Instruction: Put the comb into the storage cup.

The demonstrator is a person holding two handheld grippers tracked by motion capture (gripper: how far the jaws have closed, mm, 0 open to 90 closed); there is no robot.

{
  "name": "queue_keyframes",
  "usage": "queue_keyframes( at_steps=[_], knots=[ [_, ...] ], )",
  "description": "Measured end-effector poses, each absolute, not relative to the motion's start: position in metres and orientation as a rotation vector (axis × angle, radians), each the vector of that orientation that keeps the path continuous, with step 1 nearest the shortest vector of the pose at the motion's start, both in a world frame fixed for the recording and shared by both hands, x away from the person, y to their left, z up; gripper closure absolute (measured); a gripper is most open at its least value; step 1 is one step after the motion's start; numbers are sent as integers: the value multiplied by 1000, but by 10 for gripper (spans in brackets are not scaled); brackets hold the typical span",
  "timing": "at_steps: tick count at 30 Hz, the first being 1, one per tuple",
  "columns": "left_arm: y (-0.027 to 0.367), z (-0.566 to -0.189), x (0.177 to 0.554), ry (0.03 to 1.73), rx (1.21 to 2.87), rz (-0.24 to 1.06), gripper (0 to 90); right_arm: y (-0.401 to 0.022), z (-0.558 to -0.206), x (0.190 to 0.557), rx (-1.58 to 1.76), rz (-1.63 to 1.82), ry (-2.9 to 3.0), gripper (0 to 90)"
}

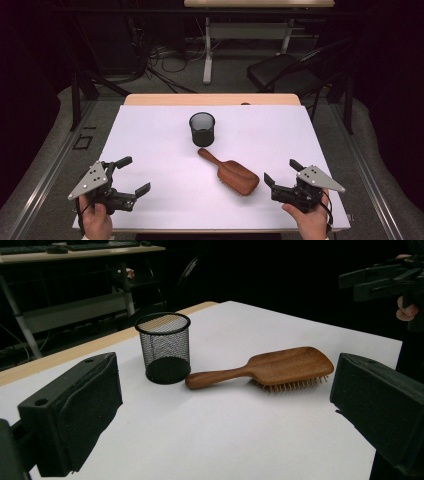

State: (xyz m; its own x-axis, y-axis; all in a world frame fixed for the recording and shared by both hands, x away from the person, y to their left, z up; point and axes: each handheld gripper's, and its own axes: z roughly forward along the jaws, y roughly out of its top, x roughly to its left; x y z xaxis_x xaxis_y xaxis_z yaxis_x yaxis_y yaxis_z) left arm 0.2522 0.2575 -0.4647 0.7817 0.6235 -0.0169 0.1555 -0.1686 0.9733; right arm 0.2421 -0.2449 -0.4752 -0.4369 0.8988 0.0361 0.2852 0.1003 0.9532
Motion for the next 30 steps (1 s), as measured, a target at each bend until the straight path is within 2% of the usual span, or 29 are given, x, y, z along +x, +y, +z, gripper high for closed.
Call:
queue_keyframes(
  at_steps=[1,7,30],
  knots=[
    [259,-463,252,615,1721,464,4,-244,-475,244,1171,1348,1796,144],
    [261,-464,253,621,1712,459,4,-237,-471,253,1188,1320,1821,238],
    [260,-465,255,626,1716,449,4,-201,-446,304,1168,1186,2033,396]
  ],
)
